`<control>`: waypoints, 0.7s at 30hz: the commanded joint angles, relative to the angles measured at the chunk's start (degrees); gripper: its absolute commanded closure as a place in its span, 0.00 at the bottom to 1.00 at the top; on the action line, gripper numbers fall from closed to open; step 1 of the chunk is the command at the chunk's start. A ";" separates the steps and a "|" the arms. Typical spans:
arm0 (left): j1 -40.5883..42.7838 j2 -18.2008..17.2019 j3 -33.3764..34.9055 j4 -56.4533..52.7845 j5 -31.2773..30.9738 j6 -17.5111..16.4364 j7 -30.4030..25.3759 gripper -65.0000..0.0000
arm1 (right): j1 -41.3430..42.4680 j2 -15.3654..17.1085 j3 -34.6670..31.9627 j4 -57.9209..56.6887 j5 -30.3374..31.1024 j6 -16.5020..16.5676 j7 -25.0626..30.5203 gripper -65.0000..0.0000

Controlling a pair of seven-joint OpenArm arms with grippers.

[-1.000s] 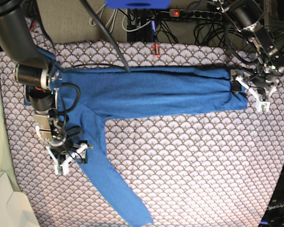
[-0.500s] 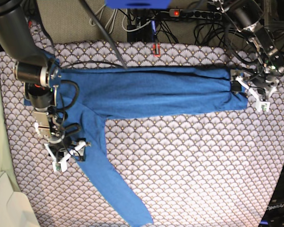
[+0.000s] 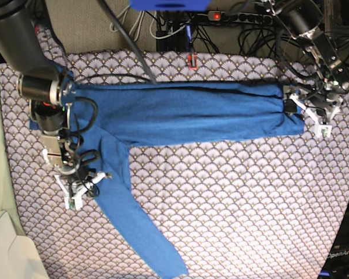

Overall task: Fold the T-shirt properly
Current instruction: 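Grasp the blue sleeve near its shoulder with the right gripper, then drag the sleeve across the folded shirt with the right gripper and release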

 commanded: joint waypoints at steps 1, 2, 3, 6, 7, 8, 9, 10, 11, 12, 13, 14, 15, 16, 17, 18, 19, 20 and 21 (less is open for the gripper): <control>-0.18 -0.01 0.29 0.07 1.66 -0.52 1.91 0.06 | 1.17 0.35 -0.03 2.09 0.25 0.06 0.10 1.00; -0.18 -0.01 0.38 0.07 1.66 -0.52 1.91 0.06 | 0.47 0.26 -0.03 3.59 0.25 0.06 0.10 1.00; -0.18 -0.01 0.38 0.07 1.66 -0.52 1.91 0.06 | -0.94 0.26 -0.03 5.78 0.25 0.06 0.10 1.00; -0.18 -0.01 0.38 0.07 1.66 -0.52 1.91 0.06 | -5.33 0.00 0.15 14.84 0.25 2.08 -0.25 1.00; -0.18 -0.01 0.38 0.07 1.66 -0.52 1.91 0.06 | -7.09 -0.62 0.15 18.09 0.34 3.49 -0.25 1.00; -0.18 -0.01 0.38 0.07 1.66 -0.52 1.91 0.06 | -8.58 -1.23 0.15 21.17 0.34 4.46 -0.25 1.00; -0.18 -0.01 0.38 0.07 1.66 -0.52 1.91 0.06 | -9.90 -1.50 0.15 24.07 0.34 4.81 -0.34 1.00; -0.18 -0.01 0.38 0.07 1.66 -0.52 1.91 0.06 | -11.22 -1.58 0.15 26.44 0.34 4.98 -0.34 1.00; -0.18 -0.01 0.38 0.07 1.66 -0.52 1.91 0.06 | -12.36 -1.67 0.15 28.38 0.34 5.07 -0.34 1.00; -0.18 -0.01 0.38 0.07 1.66 -0.52 1.91 0.06 | -13.51 -2.29 0.15 30.49 0.34 5.16 -0.34 1.00; -0.18 -0.01 0.38 0.07 1.66 -0.52 1.91 0.06 | -14.39 -2.73 0.06 31.98 0.34 5.16 -0.34 1.00; -0.18 -0.01 0.38 0.07 1.66 -0.52 1.91 0.06 | -15.44 -2.99 0.06 33.92 0.34 5.16 -0.34 1.00; -0.18 -0.01 0.38 0.07 1.66 -0.52 1.91 0.06 | -16.58 -3.08 0.06 35.76 0.34 5.25 -0.34 1.00; -0.18 -0.01 0.38 0.07 1.66 -0.52 1.91 0.06 | -17.81 -3.17 0.06 37.96 0.34 5.25 -0.34 1.00; -0.18 -0.01 0.38 0.07 1.66 -0.52 1.91 0.06 | -18.87 -3.34 0.06 39.81 0.34 5.25 -0.34 1.00; -0.18 -0.01 0.38 0.07 1.66 -0.52 1.91 0.06 | -20.10 -3.87 -0.03 41.74 0.34 5.25 -0.34 1.00; -0.18 -0.10 0.38 -0.01 1.66 -0.52 1.91 0.06 | -21.33 -4.49 -0.03 43.76 0.34 5.33 -0.34 1.00; -0.18 -0.10 0.38 -0.01 1.66 -0.52 1.91 0.06 | -22.74 -4.84 -0.03 46.05 0.34 5.77 -0.34 1.00; -0.18 -0.10 0.38 -0.01 1.66 -0.52 1.91 0.06 | -23.97 -5.01 -0.03 48.07 0.34 6.65 -0.34 1.00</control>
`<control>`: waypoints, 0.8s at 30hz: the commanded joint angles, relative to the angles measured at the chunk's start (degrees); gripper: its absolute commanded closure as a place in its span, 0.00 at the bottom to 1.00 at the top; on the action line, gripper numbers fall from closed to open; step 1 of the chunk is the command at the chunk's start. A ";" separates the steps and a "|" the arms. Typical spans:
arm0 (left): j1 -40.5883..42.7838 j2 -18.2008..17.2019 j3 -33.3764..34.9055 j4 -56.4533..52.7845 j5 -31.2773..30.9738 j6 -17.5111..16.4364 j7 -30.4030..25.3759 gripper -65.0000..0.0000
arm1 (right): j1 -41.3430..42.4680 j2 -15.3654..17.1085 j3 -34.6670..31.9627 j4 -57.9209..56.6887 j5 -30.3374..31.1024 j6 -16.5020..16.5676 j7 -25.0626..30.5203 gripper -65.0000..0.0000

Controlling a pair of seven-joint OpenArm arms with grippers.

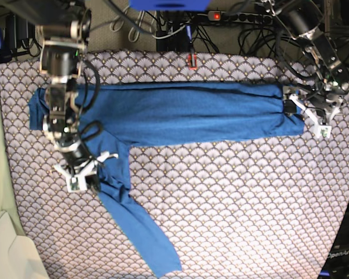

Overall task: Fold the T-shirt properly
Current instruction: 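Drag the sleeve across the folded shirt with the right gripper and release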

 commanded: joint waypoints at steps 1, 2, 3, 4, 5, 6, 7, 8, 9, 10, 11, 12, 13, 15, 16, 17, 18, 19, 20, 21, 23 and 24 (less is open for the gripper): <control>-0.08 -0.10 0.12 0.05 1.46 -0.54 1.93 0.06 | 0.09 -0.07 -0.07 3.23 0.80 2.18 1.98 1.00; -0.08 -0.10 0.12 0.05 1.46 -0.54 1.93 0.06 | -1.49 -0.87 -0.07 5.52 0.80 3.50 1.98 1.00; -0.08 -0.10 0.12 0.05 1.46 -0.54 1.93 0.06 | -2.72 -1.74 -0.07 7.27 0.80 4.38 1.98 1.00; -0.08 -0.10 0.12 0.05 1.46 -0.54 1.93 0.06 | -3.87 -2.45 -0.07 9.03 0.80 4.99 1.98 1.00; -0.08 -0.10 0.12 0.05 1.46 -0.54 1.93 0.06 | -5.01 -3.06 -0.07 10.62 0.80 5.43 1.89 1.00; -0.08 -0.10 0.12 0.05 1.46 -0.54 1.93 0.06 | -6.50 -3.59 -0.07 12.37 0.80 5.61 1.89 1.00; 0.01 -0.10 0.12 0.05 1.46 -0.54 1.93 0.06 | -7.74 -4.03 -0.07 13.78 0.80 5.61 1.89 1.00; 0.01 -0.10 0.12 0.05 1.46 -0.54 1.93 0.06 | -9.14 -4.73 -0.16 15.36 0.80 5.61 1.89 1.00; 0.01 -0.10 0.12 0.05 1.46 -0.54 1.93 0.06 | -10.55 -5.35 -0.16 16.86 0.80 5.61 1.89 1.00; 0.01 -0.10 0.12 0.05 1.46 -0.54 1.93 0.06 | -11.87 -5.96 -0.60 18.09 0.80 5.61 1.89 1.00; 0.10 -0.10 0.12 0.05 1.46 -0.54 1.85 0.06 | -13.01 -6.40 -1.48 19.14 0.80 5.61 1.89 1.00; 0.10 -0.10 0.12 0.05 1.46 -0.54 1.85 0.06 | -14.15 -6.67 -2.27 20.20 0.80 5.61 1.89 1.00; 0.10 -0.10 0.12 0.05 1.46 -0.54 1.85 0.06 | -15.47 -6.84 -2.88 21.60 0.80 5.52 1.89 1.00; 0.10 -0.10 0.12 0.05 1.46 -0.54 1.85 0.06 | -18.02 -7.02 -4.38 24.15 0.80 5.43 1.89 1.00; 0.10 -0.10 0.12 0.05 1.46 -0.54 1.85 0.06 | -19.08 -7.02 -5.61 25.38 0.80 5.34 1.89 1.00; 0.19 -0.10 0.12 0.05 1.46 -0.54 1.85 0.06 | -20.13 -7.02 -6.66 26.26 0.80 5.34 1.89 1.00; 0.19 -0.10 0.12 0.05 1.46 -0.54 1.85 0.06 | -21.27 -7.02 -7.46 27.32 0.80 5.26 1.89 1.00; 0.10 -0.10 0.12 0.05 1.46 -0.54 1.85 0.06 | -22.33 -7.02 -8.07 28.37 0.80 5.26 1.89 1.00; 0.10 -0.10 0.12 0.05 1.46 -0.54 1.85 0.06 | -23.30 -7.02 -8.51 29.34 0.80 5.26 1.89 1.00; -0.08 -0.10 0.12 0.05 1.46 -0.54 1.85 0.06 | -24.35 -7.02 -8.95 30.22 0.80 5.26 1.89 1.00; -0.08 -0.10 0.12 0.05 1.29 -0.54 1.85 0.06 | -26.28 -7.02 -9.74 31.45 0.80 5.17 1.98 1.00; -0.08 -0.10 0.12 0.05 1.20 -0.54 1.85 0.06 | -27.25 -7.02 -10.18 31.71 0.80 5.17 1.98 1.00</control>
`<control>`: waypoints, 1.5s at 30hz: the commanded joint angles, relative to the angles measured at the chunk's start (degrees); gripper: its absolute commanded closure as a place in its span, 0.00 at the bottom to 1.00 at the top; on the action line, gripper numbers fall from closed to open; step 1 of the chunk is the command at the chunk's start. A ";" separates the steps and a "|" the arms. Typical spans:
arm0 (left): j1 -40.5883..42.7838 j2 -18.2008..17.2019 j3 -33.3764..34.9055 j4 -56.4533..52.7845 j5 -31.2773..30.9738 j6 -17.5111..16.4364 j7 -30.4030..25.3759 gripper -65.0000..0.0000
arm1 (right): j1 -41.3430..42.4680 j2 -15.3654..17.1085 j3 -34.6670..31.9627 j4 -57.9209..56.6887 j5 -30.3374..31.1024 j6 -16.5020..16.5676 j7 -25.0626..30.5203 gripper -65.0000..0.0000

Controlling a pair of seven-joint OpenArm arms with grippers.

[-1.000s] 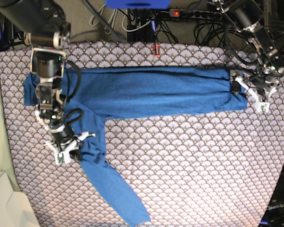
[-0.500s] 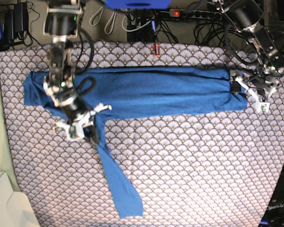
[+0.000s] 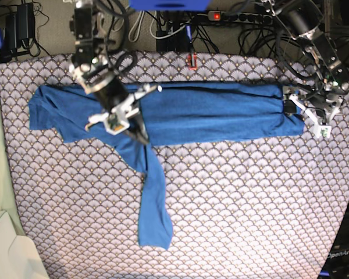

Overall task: Fold the T-shirt properly
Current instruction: 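Drag the sleeve across the folded shirt with the right gripper and release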

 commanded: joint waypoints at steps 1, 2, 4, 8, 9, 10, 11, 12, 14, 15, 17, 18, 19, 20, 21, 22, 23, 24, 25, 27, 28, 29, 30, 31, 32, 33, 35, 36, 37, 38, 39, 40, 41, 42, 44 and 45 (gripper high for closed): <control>-0.16 -0.10 0.12 0.09 1.42 -0.54 1.87 0.06 | -0.55 -0.16 -0.46 1.25 0.82 0.16 1.96 1.00; -0.16 -0.10 0.12 0.09 1.42 -0.54 1.87 0.06 | -1.34 -0.16 -0.54 1.25 0.82 0.16 2.04 1.00; -0.16 -0.10 0.12 0.09 1.42 -0.54 1.87 0.06 | -2.83 -0.16 -0.54 1.25 0.82 0.16 2.22 1.00; 0.01 -0.28 0.12 0.09 1.33 -0.54 1.87 0.06 | -4.94 -0.16 -1.33 1.25 0.82 0.25 2.31 1.00; 0.01 -0.37 0.12 0.09 1.33 -0.54 1.87 0.06 | -5.21 -0.16 -1.86 1.25 0.82 0.25 2.31 1.00; 0.01 -0.45 0.12 0.09 1.33 -0.54 1.87 0.06 | -5.65 -0.16 -2.39 1.25 0.82 0.25 2.31 1.00; 0.01 -0.45 0.12 0.09 1.33 -0.54 1.87 0.06 | -6.26 -0.16 -2.92 1.25 0.82 0.25 2.31 1.00; 0.01 -0.45 0.12 0.09 1.33 -0.54 1.87 0.06 | -6.70 -0.16 -3.62 1.25 0.82 0.25 2.31 1.00; -0.08 -0.54 0.12 0.09 1.51 -0.54 1.87 0.06 | -7.23 -0.16 -5.20 1.25 0.82 0.25 2.31 1.00; -0.08 -0.54 0.12 0.09 1.51 -0.54 1.87 0.06 | -7.58 -0.07 -5.73 1.16 0.82 0.25 2.31 1.00; 0.01 -0.54 0.12 0.18 1.51 -0.54 1.87 0.06 | -8.46 -0.07 -6.79 1.16 0.82 0.25 2.31 1.00; 0.01 -0.54 0.12 0.27 1.51 -0.54 1.87 0.06 | -8.55 -0.07 -7.31 1.07 0.82 0.25 2.31 1.00; 0.10 -0.54 0.12 0.36 1.51 -0.54 1.87 0.06 | -8.64 -0.07 -7.66 0.98 0.82 0.25 2.31 1.00; 0.19 -0.54 0.12 0.36 1.42 -0.54 1.87 0.06 | -8.64 -0.07 -7.75 0.89 0.82 0.25 2.31 1.00; 0.28 -0.54 0.12 0.45 1.42 -0.54 1.87 0.06 | -8.64 -0.07 -7.75 0.28 0.82 0.25 2.31 1.00; 0.28 -0.54 0.12 0.53 1.51 -0.54 1.87 0.06 | -8.46 -0.07 -7.75 -0.34 0.82 0.25 2.31 1.00; 0.28 -0.54 0.12 0.62 1.51 -0.54 1.87 0.06 | -8.28 -0.07 -7.75 -0.86 0.82 0.25 2.31 1.00; 0.36 -0.54 0.12 0.71 1.42 -0.54 1.87 0.06 | -8.11 0.02 -7.58 -1.48 0.82 0.25 2.31 1.00; 0.36 -0.54 0.12 0.71 1.51 -0.54 1.87 0.06 | -7.76 0.11 -7.58 -1.92 0.82 0.25 2.31 1.00; 0.36 -0.54 0.12 0.71 1.42 -0.54 1.87 0.06 | -7.32 0.28 -7.66 -2.97 0.82 0.25 2.31 1.00; 0.36 -0.54 0.12 0.71 1.42 -0.54 1.87 0.06 | -7.05 0.28 -7.49 -3.33 0.82 0.25 2.31 1.00; 0.36 -0.54 0.12 0.71 1.59 -0.54 1.87 0.06 | -6.88 0.28 -7.40 -3.68 0.82 0.25 2.31 1.00; 0.36 -0.54 0.12 0.71 1.59 -0.54 1.87 0.06 | -6.61 0.28 -7.40 -3.77 0.82 0.25 1.96 1.00; 0.36 -0.54 0.12 0.71 1.42 -0.54 1.87 0.06 | -6.53 0.28 -7.22 -3.77 0.82 0.25 1.96 1.00; 0.36 -0.54 0.12 0.71 1.42 -0.54 1.87 0.06 | -6.53 0.28 -7.22 -3.77 0.82 0.25 1.96 1.00; 0.36 -0.54 0.12 0.71 1.42 -0.54 1.87 0.06 | -6.53 0.28 -7.22 -3.77 0.82 0.25 1.96 0.99; 0.36 -0.54 0.12 0.71 1.42 -0.54 1.87 0.06 | -6.70 0.28 -7.22 -3.77 0.82 0.25 1.87 0.93; 0.36 -0.54 0.12 0.71 1.42 -0.54 1.87 0.06 | -6.88 0.28 -7.22 -3.59 0.82 0.25 1.87 0.88; 0.36 -0.54 0.12 0.71 1.42 -0.54 1.87 0.06 | -7.05 0.28 -7.22 -3.41 0.82 0.25 1.87 0.83; 0.36 -0.54 0.03 0.71 1.42 -0.54 1.87 0.06 | -7.32 0.28 -7.22 -3.15 0.82 0.25 2.04 0.78; 0.36 -0.54 -0.06 0.71 1.42 -0.54 1.87 0.06 | -7.76 0.28 -7.31 -3.06 0.82 0.34 2.22 0.73; 0.36 -0.54 -0.06 0.71 1.51 -0.54 1.87 0.06 | -8.28 0.28 -7.31 -2.62 0.82 0.34 2.31 0.69; 0.36 -0.54 -0.06 0.71 1.51 -0.54 1.87 0.06 | -8.90 0.28 -7.31 -1.39 0.82 0.34 2.31 0.66; 0.36 -0.54 -0.14 0.71 1.51 -0.54 1.87 0.06 | -9.34 0.28 -7.31 -0.34 0.82 0.34 2.31 0.64; 0.36 -0.54 -0.14 0.80 1.59 -0.54 1.87 0.06 | -10.74 0.28 -7.58 2.30 0.82 0.43 2.31 0.61; 0.36 -0.54 -0.14 0.80 1.59 -0.54 1.87 0.06 | -11.36 0.28 -7.66 3.53 0.82 0.43 2.31 0.61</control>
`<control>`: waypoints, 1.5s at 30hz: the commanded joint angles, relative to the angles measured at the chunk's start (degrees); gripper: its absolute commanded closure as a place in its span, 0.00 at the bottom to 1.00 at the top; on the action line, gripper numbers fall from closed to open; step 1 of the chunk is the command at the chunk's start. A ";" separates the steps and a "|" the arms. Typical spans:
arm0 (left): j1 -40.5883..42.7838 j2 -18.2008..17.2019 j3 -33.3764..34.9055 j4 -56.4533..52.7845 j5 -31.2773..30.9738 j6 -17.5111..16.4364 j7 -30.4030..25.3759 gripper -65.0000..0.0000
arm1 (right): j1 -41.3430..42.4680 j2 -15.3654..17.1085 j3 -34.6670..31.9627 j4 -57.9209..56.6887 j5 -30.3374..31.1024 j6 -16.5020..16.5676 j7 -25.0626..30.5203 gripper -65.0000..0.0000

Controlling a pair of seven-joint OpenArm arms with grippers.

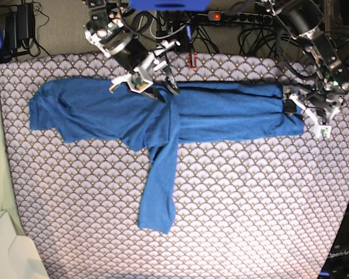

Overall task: Fold the T-shirt properly
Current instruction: 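Drag the sleeve across the folded shirt with the right gripper and release, then reach the left gripper to the sleeve cuff and grasp it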

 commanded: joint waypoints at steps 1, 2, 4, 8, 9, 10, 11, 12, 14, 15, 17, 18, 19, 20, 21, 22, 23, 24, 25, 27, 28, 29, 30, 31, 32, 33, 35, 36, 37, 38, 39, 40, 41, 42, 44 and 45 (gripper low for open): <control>0.17 -0.39 -0.08 0.45 1.59 -0.52 1.85 0.06 | -0.32 -0.24 -0.21 2.25 0.86 0.27 1.96 0.61; 0.17 -0.39 -0.08 0.45 1.59 -0.52 1.85 0.06 | -0.68 -0.24 -0.21 2.95 0.86 0.27 1.87 0.60; 0.17 -0.48 -0.25 0.62 1.33 -0.52 1.85 0.06 | -0.94 -0.24 0.14 3.74 0.86 0.27 1.69 0.60; -0.36 -1.80 -3.07 4.49 1.24 -0.52 1.93 0.06 | -1.12 1.08 0.40 3.65 0.86 0.27 1.61 0.61; -0.54 -1.97 -3.33 5.37 1.24 -0.52 1.93 0.06 | -1.20 1.60 0.40 3.65 0.86 0.27 1.61 0.61; -1.24 -2.15 -3.24 6.69 1.24 -0.52 1.93 0.06 | -1.38 2.04 0.40 3.65 0.86 0.27 1.61 0.61; -1.77 -2.85 -3.24 8.01 1.24 -0.52 1.93 0.06 | -1.99 2.31 0.40 3.65 0.86 0.27 1.61 0.61; -2.12 -3.47 -3.33 9.15 1.24 -0.52 2.11 0.06 | -2.52 2.31 0.40 3.65 0.86 0.27 1.78 0.61; -3.26 -3.91 -3.33 10.91 1.24 -0.52 2.11 0.06 | -3.05 2.31 0.40 3.65 0.86 0.27 1.87 0.61; -4.05 -3.99 -3.33 11.70 1.24 -0.52 2.28 0.06 | -3.14 2.31 0.40 3.65 0.86 0.27 1.87 0.61; -5.63 -4.08 -3.33 12.32 1.24 -0.52 2.37 0.06 | -3.67 2.31 0.40 3.65 0.86 0.27 1.87 0.61; -6.07 -4.08 -3.24 12.40 1.24 -0.52 2.37 0.06 | -4.02 2.31 0.40 3.83 0.86 0.27 1.87 0.61; -6.60 -4.08 -2.89 12.58 1.24 -0.52 2.37 0.06 | -4.28 2.31 0.40 4.62 0.86 0.27 1.69 0.61; -7.48 -3.82 -2.80 12.58 1.15 -0.52 2.37 0.06 | -4.54 2.40 0.93 5.50 0.86 0.27 1.61 0.61; -8.45 -3.55 -2.72 12.58 1.15 -0.52 2.37 0.06 | -5.07 2.40 1.37 6.29 0.86 0.27 1.61 0.61; -9.77 -3.47 -1.84 12.58 1.15 -0.52 2.37 0.06 | -5.69 2.40 2.07 7.17 0.86 0.27 1.61 0.61; -11.00 -3.38 -0.34 12.49 1.07 -0.52 2.37 0.06 | -6.21 2.40 2.69 8.14 0.86 0.27 1.61 0.60; -11.88 -2.67 1.06 12.40 0.98 -0.52 1.93 0.06 | -6.48 2.40 3.22 9.02 0.86 0.27 1.52 0.60; -13.02 -1.62 2.91 12.32 0.28 -0.52 1.76 0.06 | -7.01 2.40 3.83 9.81 0.86 0.27 1.52 0.60; -16.10 0.58 6.52 12.23 -1.66 -0.52 1.76 0.06 | -7.97 2.40 5.15 10.95 0.86 0.27 1.52 0.60; -17.77 1.63 8.54 11.96 -2.36 -0.52 1.76 0.06 | -8.32 2.40 5.68 11.39 0.86 0.27 1.52 0.60; -19.88 2.95 11.09 11.70 -2.45 -0.52 1.76 0.06 | -8.76 2.40 6.29 11.74 0.86 0.27 1.52 0.60; -21.81 4.53 13.99 10.65 -2.45 -0.52 1.76 0.06 | -9.29 2.31 7.17 11.92 0.86 0.27 1.52 0.60; -23.48 6.03 16.71 9.06 -2.45 -0.52 1.76 0.06 | -9.47 2.22 7.79 11.92 0.86 0.27 1.52 0.60; -25.24 7.35 19.09 7.31 -2.45 -0.52 1.76 0.05 | -9.56 2.22 8.23 11.92 0.86 0.27 1.52 0.60; -27.61 9.02 21.64 5.28 -2.45 -0.52 1.67 0.05 | -9.64 2.22 8.76 11.92 0.86 0.27 1.52 0.60; -30.95 12.18 25.59 -0.34 -2.36 -0.52 -0.09 0.05 | -9.73 2.13 9.99 11.92 0.86 0.27 1.52 0.60; -32.10 13.41 27.17 -3.60 -2.36 -0.52 -2.11 0.05 | -9.73 2.04 10.60 11.92 0.86 0.27 1.52 0.60; -33.77 13.75 29.81 -7.90 -2.36 -0.52 -5.36 0.05 | -9.73 1.96 11.31 11.92 0.86 0.27 1.52 0.60; -35.61 13.75 32.71 -12.74 -2.36 -0.52 -9.23 0.05 | -9.73 1.96 11.83 11.92 0.86 0.27 1.52 0.60; -37.28 13.75 35.53 -17.93 -2.80 -0.52 -13.01 0.05 | -9.73 1.96 12.10 11.92 0.86 0.19 1.52 0.60; -38.78 13.75 38.43 -23.02 -3.06 2.61 -16.53 0.05 | -9.73 1.96 12.27 11.92 0.86 0.19 1.52 0.60; -40.27 13.75 41.24 -28.65 -3.24 5.86 -20.40 0.05 | -9.73 1.96 12.27 11.92 0.86 0.19 1.52 0.60; -42.12 13.75 43.88 -34.28 -4.12 8.41 -24.62 0.05 | -9.73 1.87 12.27 12.01 0.86 0.10 1.52 0.61; -45.99 13.75 48.27 -44.91 -5.79 12.45 -31.56 0.05 | -10.08 1.87 12.27 12.27 0.86 0.10 1.43 0.61; -48.10 13.75 50.38 -51.07 -6.76 14.47 -34.90 0.05 | -10.43 1.78 12.10 12.53 0.86 0.10 1.43 0.61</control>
